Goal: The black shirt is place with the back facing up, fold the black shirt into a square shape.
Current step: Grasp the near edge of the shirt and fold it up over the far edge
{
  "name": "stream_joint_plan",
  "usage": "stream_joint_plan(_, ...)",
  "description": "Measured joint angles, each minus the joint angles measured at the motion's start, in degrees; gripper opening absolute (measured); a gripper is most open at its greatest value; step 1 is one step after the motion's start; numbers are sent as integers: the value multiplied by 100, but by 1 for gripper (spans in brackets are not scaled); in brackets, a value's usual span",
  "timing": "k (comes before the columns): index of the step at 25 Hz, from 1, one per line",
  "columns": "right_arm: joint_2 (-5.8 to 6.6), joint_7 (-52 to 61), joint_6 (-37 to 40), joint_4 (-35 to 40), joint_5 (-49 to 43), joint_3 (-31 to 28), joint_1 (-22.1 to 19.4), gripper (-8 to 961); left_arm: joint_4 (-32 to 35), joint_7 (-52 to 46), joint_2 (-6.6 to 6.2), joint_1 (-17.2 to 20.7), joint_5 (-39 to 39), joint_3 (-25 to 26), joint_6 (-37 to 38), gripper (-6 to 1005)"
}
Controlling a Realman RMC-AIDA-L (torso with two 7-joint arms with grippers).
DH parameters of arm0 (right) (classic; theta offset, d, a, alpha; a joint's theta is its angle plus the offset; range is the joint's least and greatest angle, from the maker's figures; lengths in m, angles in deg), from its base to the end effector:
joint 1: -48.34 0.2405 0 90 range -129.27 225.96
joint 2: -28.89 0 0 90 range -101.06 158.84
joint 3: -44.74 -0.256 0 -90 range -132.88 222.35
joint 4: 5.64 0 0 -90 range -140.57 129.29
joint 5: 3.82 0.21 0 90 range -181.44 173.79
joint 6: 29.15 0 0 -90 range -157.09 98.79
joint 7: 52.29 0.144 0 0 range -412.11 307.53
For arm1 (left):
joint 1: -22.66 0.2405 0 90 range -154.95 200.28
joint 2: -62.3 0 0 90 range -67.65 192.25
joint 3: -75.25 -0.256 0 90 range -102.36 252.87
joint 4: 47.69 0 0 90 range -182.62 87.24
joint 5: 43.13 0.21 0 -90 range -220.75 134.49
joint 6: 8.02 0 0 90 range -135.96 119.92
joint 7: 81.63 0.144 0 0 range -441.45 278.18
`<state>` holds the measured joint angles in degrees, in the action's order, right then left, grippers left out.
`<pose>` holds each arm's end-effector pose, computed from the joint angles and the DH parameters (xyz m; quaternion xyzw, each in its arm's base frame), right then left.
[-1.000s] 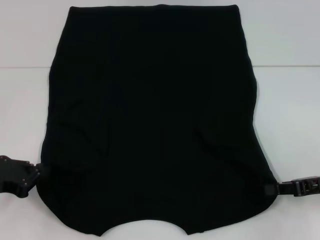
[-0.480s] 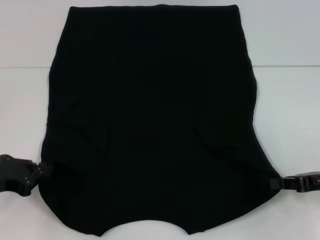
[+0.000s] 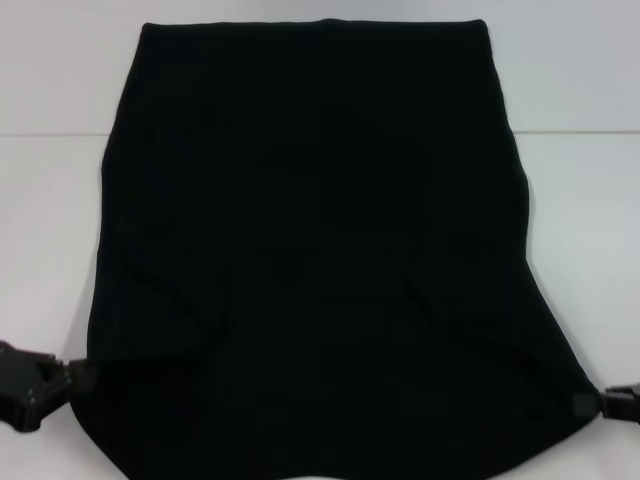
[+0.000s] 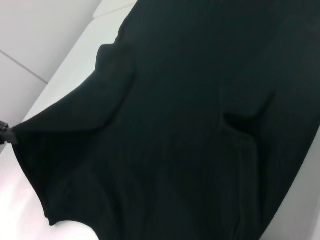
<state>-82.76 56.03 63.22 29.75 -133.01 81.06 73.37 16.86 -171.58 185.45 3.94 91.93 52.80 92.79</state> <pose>0.3408 0.2871 0.0369 -0.8489 0.5054 0.1336 0.0780 -0.3312 0.2590 0.0707 -0.9110 -0.3343 -0.1188 0.2103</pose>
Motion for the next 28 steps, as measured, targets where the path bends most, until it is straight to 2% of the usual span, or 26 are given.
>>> stream_joint_plan(3,-2,-181,175,95,0,-81,-182,30,31,-28,-39,59,16,108,370,14)
stream_joint_plan(8,92,-487,650,139,-16,-194,-498,30,208,-136,-55,129,289,285,1002,15)
stream_joint_plan(12,175,-535,938,160,-21,-290,-750,30,220,-176,-44,176,474,390,1228,15)
stream_joint_plan(17,189,-591,1110,167,-28,-460,-897,30,147,-182,-5,226,525,380,1256,16)
stream_joint_plan(20,185,-628,1121,170,-28,-608,-793,30,67,-182,-7,146,519,372,1220,16)
stream_joint_plan(25,143,-640,1075,170,-7,-896,-540,30,-204,-216,-103,-318,459,401,992,17)
stream_joint_plan(28,111,-672,991,170,9,-1221,-284,30,-422,-414,-202,-737,452,406,551,17)
